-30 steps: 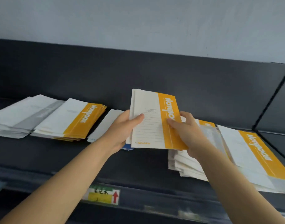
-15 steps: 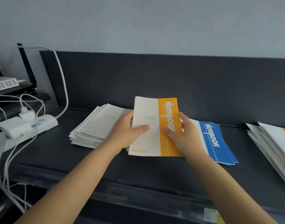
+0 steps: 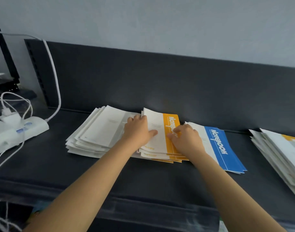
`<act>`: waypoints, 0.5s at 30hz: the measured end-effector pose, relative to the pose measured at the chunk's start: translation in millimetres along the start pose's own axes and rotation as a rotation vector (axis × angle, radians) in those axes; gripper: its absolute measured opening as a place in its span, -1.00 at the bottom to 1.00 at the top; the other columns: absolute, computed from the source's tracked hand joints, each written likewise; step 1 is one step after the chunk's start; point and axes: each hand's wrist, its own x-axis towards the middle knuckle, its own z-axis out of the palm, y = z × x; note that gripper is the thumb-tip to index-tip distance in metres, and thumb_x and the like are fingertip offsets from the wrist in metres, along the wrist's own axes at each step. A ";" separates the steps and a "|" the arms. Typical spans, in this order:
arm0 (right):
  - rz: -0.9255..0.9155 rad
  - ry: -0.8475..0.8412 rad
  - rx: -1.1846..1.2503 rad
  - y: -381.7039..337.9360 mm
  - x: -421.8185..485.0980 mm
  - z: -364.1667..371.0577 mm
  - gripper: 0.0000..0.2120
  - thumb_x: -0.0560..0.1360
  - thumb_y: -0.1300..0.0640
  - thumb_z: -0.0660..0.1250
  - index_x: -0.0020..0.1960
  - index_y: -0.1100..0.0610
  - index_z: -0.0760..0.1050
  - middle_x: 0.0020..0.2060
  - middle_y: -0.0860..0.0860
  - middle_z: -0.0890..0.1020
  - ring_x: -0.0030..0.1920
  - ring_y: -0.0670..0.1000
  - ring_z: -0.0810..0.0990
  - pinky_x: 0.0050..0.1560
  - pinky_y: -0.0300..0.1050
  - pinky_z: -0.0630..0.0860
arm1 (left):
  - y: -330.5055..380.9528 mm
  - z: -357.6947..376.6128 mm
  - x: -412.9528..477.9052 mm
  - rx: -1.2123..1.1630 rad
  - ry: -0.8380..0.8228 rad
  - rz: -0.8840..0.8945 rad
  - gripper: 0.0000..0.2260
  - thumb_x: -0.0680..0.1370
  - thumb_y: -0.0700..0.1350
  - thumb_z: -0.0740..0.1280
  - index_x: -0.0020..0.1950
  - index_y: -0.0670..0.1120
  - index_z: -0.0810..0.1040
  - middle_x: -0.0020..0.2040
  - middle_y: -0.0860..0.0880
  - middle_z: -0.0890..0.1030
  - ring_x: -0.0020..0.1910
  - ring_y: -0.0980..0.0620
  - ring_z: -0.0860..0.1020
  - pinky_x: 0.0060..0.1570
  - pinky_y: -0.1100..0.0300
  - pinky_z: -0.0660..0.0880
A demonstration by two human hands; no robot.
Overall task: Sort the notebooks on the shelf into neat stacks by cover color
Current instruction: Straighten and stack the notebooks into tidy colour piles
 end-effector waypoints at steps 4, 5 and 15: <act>-0.032 0.007 0.000 8.5 -4.6 -3.5 -0.61 0.59 -0.12 0.16 0.36 0.01 0.41 0.29 -0.01 0.43 0.26 0.02 0.40 0.20 -0.06 0.41 | 6.2 -4.1 1.0 0.162 0.070 0.065 -0.54 0.56 0.19 0.26 0.33 -0.08 0.41 0.33 -0.07 0.45 0.30 -0.11 0.36 0.20 0.04 0.33; -0.030 0.034 0.010 12.8 -7.2 -6.7 -0.62 0.59 -0.11 0.16 0.35 0.00 0.41 0.28 -0.01 0.45 0.25 0.02 0.41 0.19 -0.07 0.43 | 10.9 -5.2 -0.2 0.196 0.103 0.094 -0.56 0.56 0.18 0.26 0.30 -0.07 0.43 0.30 -0.06 0.46 0.27 -0.10 0.37 0.18 0.05 0.33; 0.015 0.267 -0.080 118.4 -36.7 -79.4 -0.64 0.53 -0.04 0.28 0.28 0.09 0.47 0.16 -0.01 0.55 0.22 0.05 0.42 0.02 -0.14 0.34 | 132.8 24.9 -32.7 0.156 0.114 0.434 -0.50 0.55 0.25 0.23 0.36 -0.04 0.41 0.30 0.00 0.51 0.29 -0.06 0.41 0.24 0.07 0.33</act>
